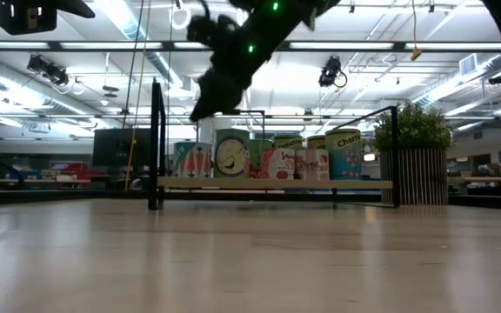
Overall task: Pick and place cans onto a shelf
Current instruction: Return to Home Position
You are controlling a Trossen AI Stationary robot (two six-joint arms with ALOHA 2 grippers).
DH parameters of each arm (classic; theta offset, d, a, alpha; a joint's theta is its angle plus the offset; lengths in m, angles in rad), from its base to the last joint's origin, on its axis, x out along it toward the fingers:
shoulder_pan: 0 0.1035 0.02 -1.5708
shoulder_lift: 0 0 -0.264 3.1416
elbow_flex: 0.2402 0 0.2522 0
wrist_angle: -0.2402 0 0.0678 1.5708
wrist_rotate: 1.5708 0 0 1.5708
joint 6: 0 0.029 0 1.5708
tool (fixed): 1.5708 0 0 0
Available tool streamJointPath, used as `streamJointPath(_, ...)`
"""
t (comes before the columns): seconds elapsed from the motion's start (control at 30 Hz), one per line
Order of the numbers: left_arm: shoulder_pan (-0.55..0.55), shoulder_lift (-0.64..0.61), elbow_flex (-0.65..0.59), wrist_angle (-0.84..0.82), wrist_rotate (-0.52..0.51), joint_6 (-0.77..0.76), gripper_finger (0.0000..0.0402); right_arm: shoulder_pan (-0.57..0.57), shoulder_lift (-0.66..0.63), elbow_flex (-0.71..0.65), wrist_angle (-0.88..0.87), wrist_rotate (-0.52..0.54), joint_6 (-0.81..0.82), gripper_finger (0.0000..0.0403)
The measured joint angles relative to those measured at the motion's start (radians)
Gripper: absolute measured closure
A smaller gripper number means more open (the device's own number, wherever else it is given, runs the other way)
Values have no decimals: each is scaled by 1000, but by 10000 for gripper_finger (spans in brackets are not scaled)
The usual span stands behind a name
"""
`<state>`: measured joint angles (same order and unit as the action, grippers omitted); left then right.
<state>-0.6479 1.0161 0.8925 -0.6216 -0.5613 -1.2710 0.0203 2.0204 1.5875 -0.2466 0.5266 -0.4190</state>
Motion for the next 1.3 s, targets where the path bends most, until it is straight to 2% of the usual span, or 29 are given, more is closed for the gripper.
streamJointPath(0.17, 0, 0, 1, -1, 0, 1, 246, 51, -99, 0, -84, 0, 67, 31)
streamJointPath(0.4, 0, -1, 1, -5, -7, 7, 246, 61, -280, -5, -296, -61, 406, 31)
streamJointPath(0.57, 2, -67, 2, 83, -91, 164, 256, 65, -420, -147, -325, -101, 572, 36)
streamJointPath(0.73, 18, -151, 2, 126, -220, 315, 281, 108, -577, -393, -205, -119, 698, 53)
streamJointPath(0.83, 30, -164, 2, 142, -248, 385, 300, 137, -669, -531, -87, -142, 770, 57)
streamJointPath(1.03, 83, -134, 1, 145, -248, 420, 356, 183, -849, -715, 83, -168, 877, 57)
streamJointPath(1.13, 111, -104, 1, 211, -245, 444, 386, 196, -943, -792, 145, -166, 924, 57)
streamJointPath(1.3, 159, -44, 1, 339, -162, 542, 393, 195, -1094, -959, 286, -162, 1000, 57)
